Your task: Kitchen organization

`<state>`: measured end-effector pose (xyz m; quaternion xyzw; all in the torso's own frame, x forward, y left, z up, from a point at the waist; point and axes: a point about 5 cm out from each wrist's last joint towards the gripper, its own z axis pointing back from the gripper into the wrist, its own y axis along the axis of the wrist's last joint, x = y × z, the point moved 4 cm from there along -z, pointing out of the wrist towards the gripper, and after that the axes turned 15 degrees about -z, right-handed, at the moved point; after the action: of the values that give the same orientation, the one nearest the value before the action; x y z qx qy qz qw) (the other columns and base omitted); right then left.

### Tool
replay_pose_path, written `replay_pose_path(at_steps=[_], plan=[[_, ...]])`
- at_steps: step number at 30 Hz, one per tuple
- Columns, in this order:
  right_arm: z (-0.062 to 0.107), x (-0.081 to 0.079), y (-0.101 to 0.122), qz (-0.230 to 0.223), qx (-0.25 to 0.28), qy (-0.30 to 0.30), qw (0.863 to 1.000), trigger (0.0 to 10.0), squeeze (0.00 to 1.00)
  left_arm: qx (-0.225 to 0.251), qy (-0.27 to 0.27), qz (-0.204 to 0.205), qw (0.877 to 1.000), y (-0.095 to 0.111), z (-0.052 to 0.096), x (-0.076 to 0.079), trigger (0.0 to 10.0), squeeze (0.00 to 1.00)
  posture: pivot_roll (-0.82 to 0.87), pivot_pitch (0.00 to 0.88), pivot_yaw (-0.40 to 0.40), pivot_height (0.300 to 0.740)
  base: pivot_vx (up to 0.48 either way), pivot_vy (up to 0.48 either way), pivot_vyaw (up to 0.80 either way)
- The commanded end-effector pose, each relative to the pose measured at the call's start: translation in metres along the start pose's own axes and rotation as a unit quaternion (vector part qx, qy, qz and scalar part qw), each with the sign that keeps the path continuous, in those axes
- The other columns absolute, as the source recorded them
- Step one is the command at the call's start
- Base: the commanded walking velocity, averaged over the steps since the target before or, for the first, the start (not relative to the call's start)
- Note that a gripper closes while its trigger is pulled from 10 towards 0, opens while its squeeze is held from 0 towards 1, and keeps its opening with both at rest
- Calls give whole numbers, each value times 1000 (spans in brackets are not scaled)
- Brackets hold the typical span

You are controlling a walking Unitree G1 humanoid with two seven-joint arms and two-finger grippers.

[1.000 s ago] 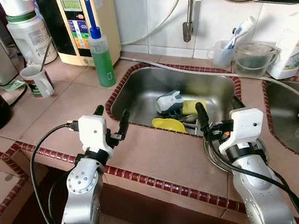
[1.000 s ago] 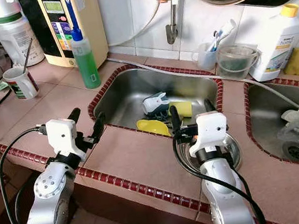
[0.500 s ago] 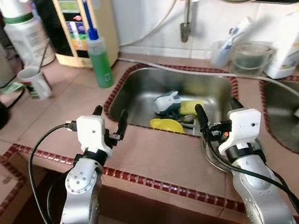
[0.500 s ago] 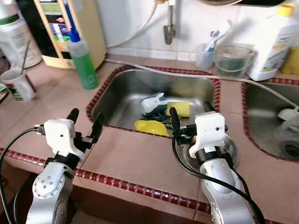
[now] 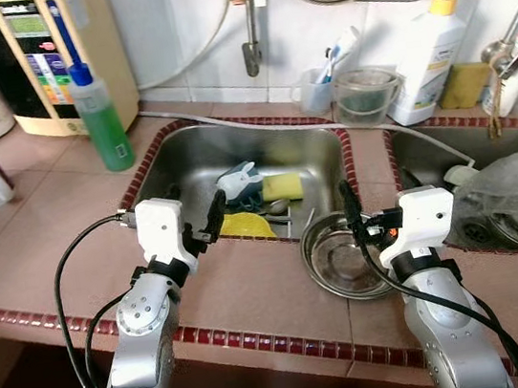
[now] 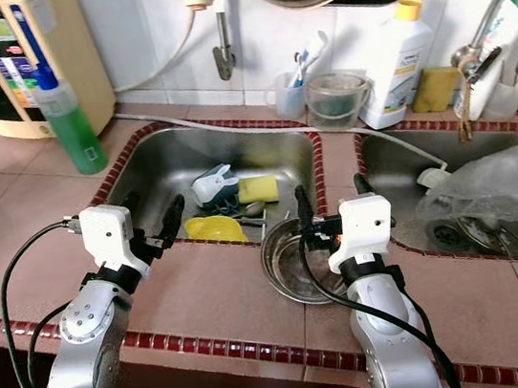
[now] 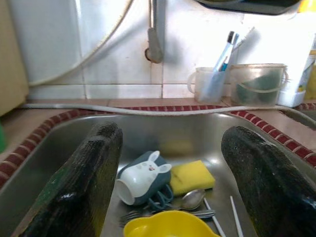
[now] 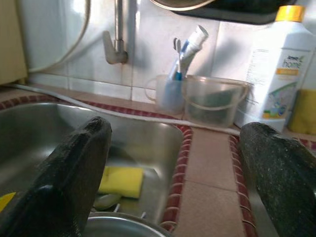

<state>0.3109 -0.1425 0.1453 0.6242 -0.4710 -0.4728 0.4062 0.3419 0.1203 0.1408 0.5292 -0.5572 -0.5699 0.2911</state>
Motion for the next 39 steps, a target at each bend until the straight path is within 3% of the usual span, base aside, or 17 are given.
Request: replay_pose_path(at_steps=[1,10,39], plan=[[-2,4,0,0,-2,-10,1000,10000,0,10,0,2,1000,7,-2,-1,10000,0,-12,0,1,740,0,0,-763],[-2,4,3,-4,9,-6,1000,10000,0,8,4,8,1000,7,-4,-2,10000,0,-12,0,-2,740,-304,-204,-281],[-4,2,0,7,5,3,1000,10000,0,28,-24,-22,999,11,-4,5,10000,0,-7,0,-11,740,0,0,0]])
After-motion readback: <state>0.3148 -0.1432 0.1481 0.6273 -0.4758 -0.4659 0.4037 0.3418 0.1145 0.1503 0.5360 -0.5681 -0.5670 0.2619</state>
